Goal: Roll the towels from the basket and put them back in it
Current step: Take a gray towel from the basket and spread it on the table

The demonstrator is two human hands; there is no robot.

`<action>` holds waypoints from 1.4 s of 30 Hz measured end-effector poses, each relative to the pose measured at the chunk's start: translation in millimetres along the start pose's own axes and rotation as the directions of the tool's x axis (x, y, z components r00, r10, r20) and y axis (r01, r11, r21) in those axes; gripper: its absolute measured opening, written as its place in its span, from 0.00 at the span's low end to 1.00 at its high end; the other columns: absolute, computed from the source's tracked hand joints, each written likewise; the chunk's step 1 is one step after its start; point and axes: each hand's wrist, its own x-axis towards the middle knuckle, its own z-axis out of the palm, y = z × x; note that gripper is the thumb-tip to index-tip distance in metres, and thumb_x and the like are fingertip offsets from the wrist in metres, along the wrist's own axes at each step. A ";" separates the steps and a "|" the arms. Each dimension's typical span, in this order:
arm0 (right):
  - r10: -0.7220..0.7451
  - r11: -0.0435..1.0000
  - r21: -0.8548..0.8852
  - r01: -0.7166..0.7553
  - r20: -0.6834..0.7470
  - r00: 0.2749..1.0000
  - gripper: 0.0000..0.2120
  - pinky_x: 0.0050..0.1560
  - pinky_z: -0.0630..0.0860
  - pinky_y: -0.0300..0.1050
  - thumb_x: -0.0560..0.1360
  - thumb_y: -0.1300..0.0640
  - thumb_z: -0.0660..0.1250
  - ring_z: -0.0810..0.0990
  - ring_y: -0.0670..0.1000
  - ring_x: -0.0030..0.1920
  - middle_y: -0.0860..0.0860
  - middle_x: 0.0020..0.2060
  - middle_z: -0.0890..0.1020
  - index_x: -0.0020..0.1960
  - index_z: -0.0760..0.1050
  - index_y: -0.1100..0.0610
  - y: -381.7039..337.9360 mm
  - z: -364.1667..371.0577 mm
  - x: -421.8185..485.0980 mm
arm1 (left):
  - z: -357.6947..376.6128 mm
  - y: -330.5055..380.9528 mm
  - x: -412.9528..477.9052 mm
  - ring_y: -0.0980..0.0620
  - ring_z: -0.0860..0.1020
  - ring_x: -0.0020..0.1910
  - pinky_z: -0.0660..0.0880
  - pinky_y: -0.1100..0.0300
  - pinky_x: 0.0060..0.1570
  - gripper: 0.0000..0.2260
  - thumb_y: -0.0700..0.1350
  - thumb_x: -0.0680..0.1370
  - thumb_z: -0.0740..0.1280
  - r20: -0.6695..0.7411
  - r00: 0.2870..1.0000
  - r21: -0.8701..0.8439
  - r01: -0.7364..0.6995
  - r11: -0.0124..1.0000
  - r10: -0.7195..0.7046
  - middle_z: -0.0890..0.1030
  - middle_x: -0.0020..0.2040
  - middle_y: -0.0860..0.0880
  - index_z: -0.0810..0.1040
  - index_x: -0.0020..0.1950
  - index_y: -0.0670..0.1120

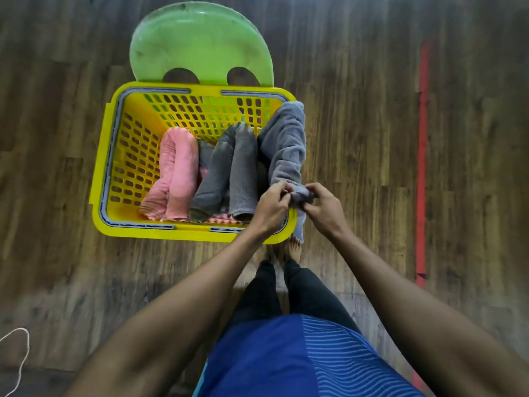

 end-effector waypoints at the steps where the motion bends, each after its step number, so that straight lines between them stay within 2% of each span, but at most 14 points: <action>1: 0.007 1.000 0.028 -0.006 -0.036 0.999 0.10 0.48 0.77 0.47 0.71 0.60 0.70 0.80 0.50 0.46 0.51 0.44 0.82 0.52 0.78 0.54 -2.8 -2.2 0.0 | 2.9 -0.2 -1.9 0.53 0.75 0.46 0.70 0.65 0.48 0.07 0.34 0.78 0.61 0.006 1.000 -0.011 -0.013 1.000 0.013 0.78 0.46 0.48 0.76 0.49 0.43; 6: -0.061 0.994 0.088 0.067 -0.071 0.996 0.11 0.40 0.70 0.30 0.69 0.67 0.67 0.75 0.41 0.39 0.49 0.41 0.80 0.49 0.76 0.56 -14.5 -15.8 -6.5 | 6.7 -14.8 -7.0 0.48 0.75 0.53 0.72 0.57 0.57 0.14 0.34 0.71 0.65 -0.012 0.996 0.079 -0.089 0.993 0.090 0.75 0.51 0.45 0.75 0.55 0.43; 11: 0.020 0.963 0.261 -0.064 0.168 0.986 0.16 0.46 0.76 0.39 0.70 0.63 0.69 0.78 0.44 0.44 0.48 0.43 0.78 0.56 0.72 0.53 -28.1 -27.3 -7.8 | 3.1 -27.6 -18.9 0.51 0.77 0.48 0.74 0.60 0.49 0.12 0.35 0.71 0.67 -0.035 0.990 0.150 -0.130 0.980 0.136 0.78 0.48 0.47 0.77 0.53 0.44; 14: 0.024 0.965 0.251 -0.070 0.182 0.983 0.14 0.48 0.80 0.51 0.74 0.63 0.66 0.81 0.53 0.45 0.56 0.46 0.81 0.58 0.74 0.53 -28.2 -36.1 -8.9 | 0.6 -29.4 -27.7 0.54 0.78 0.49 0.76 0.59 0.50 0.13 0.37 0.71 0.67 0.005 0.993 0.108 -0.117 0.987 0.118 0.79 0.49 0.49 0.75 0.55 0.46; 16: 0.001 0.972 0.230 -0.038 0.159 0.987 0.14 0.51 0.80 0.58 0.73 0.64 0.66 0.82 0.56 0.47 0.56 0.45 0.83 0.56 0.76 0.50 -24.3 -39.8 -12.1 | 0.2 -25.7 -30.0 0.54 0.78 0.48 0.77 0.55 0.51 0.15 0.39 0.72 0.64 0.016 0.997 0.070 -0.078 0.995 0.077 0.78 0.49 0.51 0.74 0.58 0.48; 20: -0.033 0.973 0.232 -0.007 0.168 0.985 0.16 0.51 0.82 0.50 0.73 0.68 0.68 0.84 0.48 0.48 0.52 0.45 0.85 0.57 0.78 0.52 -23.3 -45.8 -19.8 | -0.8 -6.2 -21.1 0.50 0.76 0.51 0.74 0.56 0.54 0.18 0.39 0.75 0.59 -0.057 0.994 0.017 -0.089 0.996 0.089 0.77 0.51 0.49 0.75 0.64 0.49; 23: -0.070 0.973 0.229 0.033 0.159 0.985 0.14 0.48 0.81 0.44 0.73 0.65 0.70 0.84 0.46 0.46 0.51 0.43 0.84 0.55 0.77 0.54 -25.8 -53.6 -23.7 | -1.3 -0.2 -4.7 0.48 0.70 0.54 0.67 0.59 0.58 0.12 0.39 0.76 0.64 0.050 0.975 0.259 -0.221 0.940 0.215 0.71 0.51 0.50 0.82 0.56 0.47; 25: -0.084 0.976 0.211 0.052 0.146 0.986 0.12 0.47 0.81 0.45 0.74 0.61 0.71 0.84 0.49 0.44 0.52 0.41 0.84 0.55 0.76 0.52 -26.0 -59.8 -23.6 | -3.7 2.4 6.4 0.46 0.70 0.54 0.67 0.57 0.57 0.08 0.41 0.75 0.67 0.123 0.967 0.348 -0.253 0.903 0.224 0.72 0.51 0.50 0.85 0.50 0.46; 29: -0.054 0.997 0.069 0.044 0.148 0.988 0.10 0.48 0.81 0.47 0.74 0.55 0.72 0.83 0.49 0.44 0.50 0.41 0.83 0.55 0.79 0.52 -27.8 -71.6 -20.3 | -10.9 17.6 13.8 0.52 0.77 0.46 0.74 0.54 0.49 0.06 0.41 0.73 0.64 0.203 0.948 0.194 -0.285 0.939 0.245 0.79 0.43 0.51 0.81 0.45 0.45; 32: -0.019 0.999 -0.025 0.024 0.174 0.985 0.07 0.49 0.80 0.52 0.75 0.51 0.70 0.83 0.48 0.44 0.49 0.39 0.84 0.47 0.83 0.54 -35.3 -82.6 -16.5 | -11.3 36.5 12.2 0.54 0.77 0.42 0.75 0.56 0.46 0.05 0.39 0.74 0.64 0.224 0.945 0.095 -0.266 0.959 0.240 0.80 0.40 0.51 0.80 0.44 0.45; 34: -0.069 0.998 0.023 0.066 0.115 0.991 0.07 0.48 0.80 0.53 0.75 0.51 0.70 0.83 0.49 0.44 0.49 0.38 0.84 0.45 0.83 0.55 -42.0 -89.5 -16.9 | -14.3 45.6 14.3 0.52 0.77 0.42 0.73 0.55 0.45 0.07 0.43 0.72 0.62 0.286 0.938 0.068 -0.226 0.972 0.198 0.80 0.40 0.50 0.79 0.42 0.47; 36: -0.110 0.990 0.093 0.108 0.020 0.994 0.06 0.47 0.78 0.47 0.75 0.54 0.70 0.82 0.46 0.44 0.48 0.39 0.84 0.46 0.83 0.55 -47.6 -98.8 -20.2 | -23.7 48.1 22.2 0.51 0.77 0.43 0.72 0.52 0.47 0.07 0.45 0.71 0.60 0.347 0.927 0.080 -0.178 0.981 0.140 0.80 0.40 0.48 0.78 0.39 0.46; 39: -0.088 0.972 0.205 0.114 -0.134 0.987 0.05 0.45 0.76 0.38 0.76 0.57 0.69 0.81 0.43 0.44 0.49 0.42 0.84 0.48 0.83 0.56 -45.9 -122.2 -25.1 | -43.0 43.7 27.1 0.57 0.71 0.38 0.68 0.52 0.44 0.06 0.47 0.71 0.62 0.442 0.895 0.143 -0.138 0.980 0.062 0.74 0.34 0.55 0.74 0.34 0.49; 42: -0.045 0.969 0.232 0.091 -0.197 0.979 0.05 0.45 0.76 0.40 0.76 0.56 0.69 0.80 0.45 0.43 0.51 0.41 0.84 0.48 0.82 0.56 -31.4 -145.2 -27.2 | -52.4 48.6 23.8 0.59 0.66 0.34 0.64 0.56 0.38 0.10 0.47 0.75 0.62 0.385 0.918 0.154 -0.169 0.973 0.099 0.69 0.32 0.58 0.69 0.34 0.51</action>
